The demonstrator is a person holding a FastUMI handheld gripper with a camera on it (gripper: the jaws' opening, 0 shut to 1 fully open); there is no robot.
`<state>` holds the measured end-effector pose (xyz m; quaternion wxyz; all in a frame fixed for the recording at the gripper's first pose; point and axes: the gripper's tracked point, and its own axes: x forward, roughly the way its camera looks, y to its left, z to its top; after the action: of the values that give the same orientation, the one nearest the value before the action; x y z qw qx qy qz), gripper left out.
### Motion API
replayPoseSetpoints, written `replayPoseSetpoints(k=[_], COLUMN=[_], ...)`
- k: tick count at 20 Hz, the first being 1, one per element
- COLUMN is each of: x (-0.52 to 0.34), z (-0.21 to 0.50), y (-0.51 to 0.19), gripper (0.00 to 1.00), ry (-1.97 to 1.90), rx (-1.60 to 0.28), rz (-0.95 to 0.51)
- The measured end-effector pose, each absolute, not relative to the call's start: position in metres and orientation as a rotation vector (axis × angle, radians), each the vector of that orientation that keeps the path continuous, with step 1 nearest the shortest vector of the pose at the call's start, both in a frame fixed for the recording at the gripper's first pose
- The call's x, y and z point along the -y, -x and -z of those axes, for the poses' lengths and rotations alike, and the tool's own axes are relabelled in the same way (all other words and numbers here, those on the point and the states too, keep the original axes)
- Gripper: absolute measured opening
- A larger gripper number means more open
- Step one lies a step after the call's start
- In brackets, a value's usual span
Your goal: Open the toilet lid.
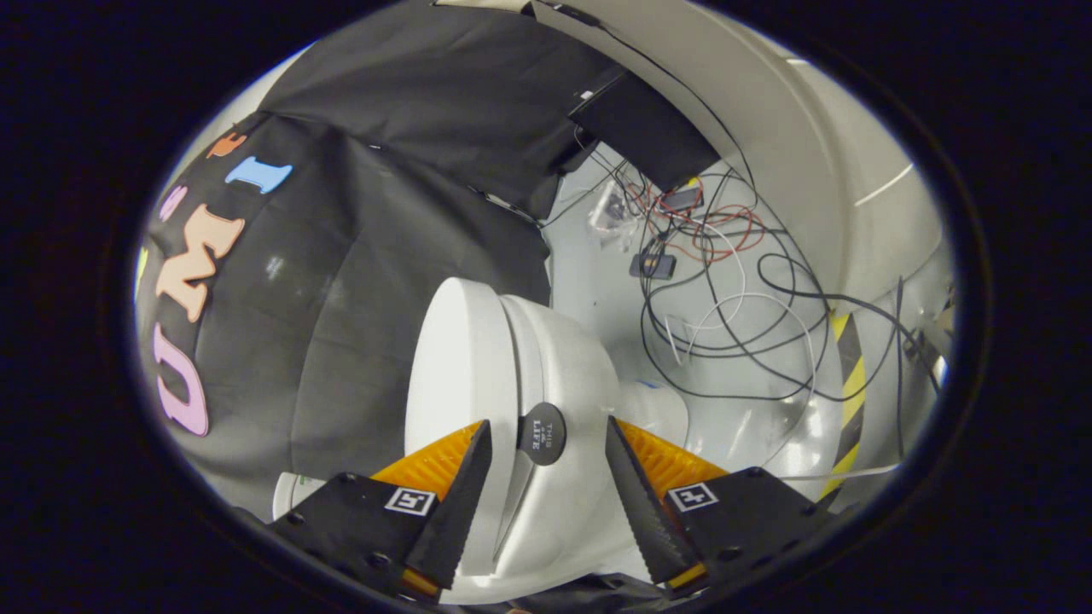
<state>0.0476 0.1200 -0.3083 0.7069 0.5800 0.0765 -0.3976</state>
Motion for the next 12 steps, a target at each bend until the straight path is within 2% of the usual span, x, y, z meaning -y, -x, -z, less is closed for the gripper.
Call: replayPoseSetpoints(k=[1,3,7,9,12], x=[-0.118,-0.119,-0.125,-0.121,-0.121], z=[0.307,0.305,0.318,0.316,0.321], y=[-0.054,-0.059,-0.058,-0.061,-0.067], gripper=[0.84,0.68,0.35,0.19,0.11], ry=[-1.304,-1.33,-1.345,-1.374,-1.359], rx=[-0.151,-0.133,-0.219,-0.191,-0.191], rz=[0.866,0.844,0.828,0.817,0.804])
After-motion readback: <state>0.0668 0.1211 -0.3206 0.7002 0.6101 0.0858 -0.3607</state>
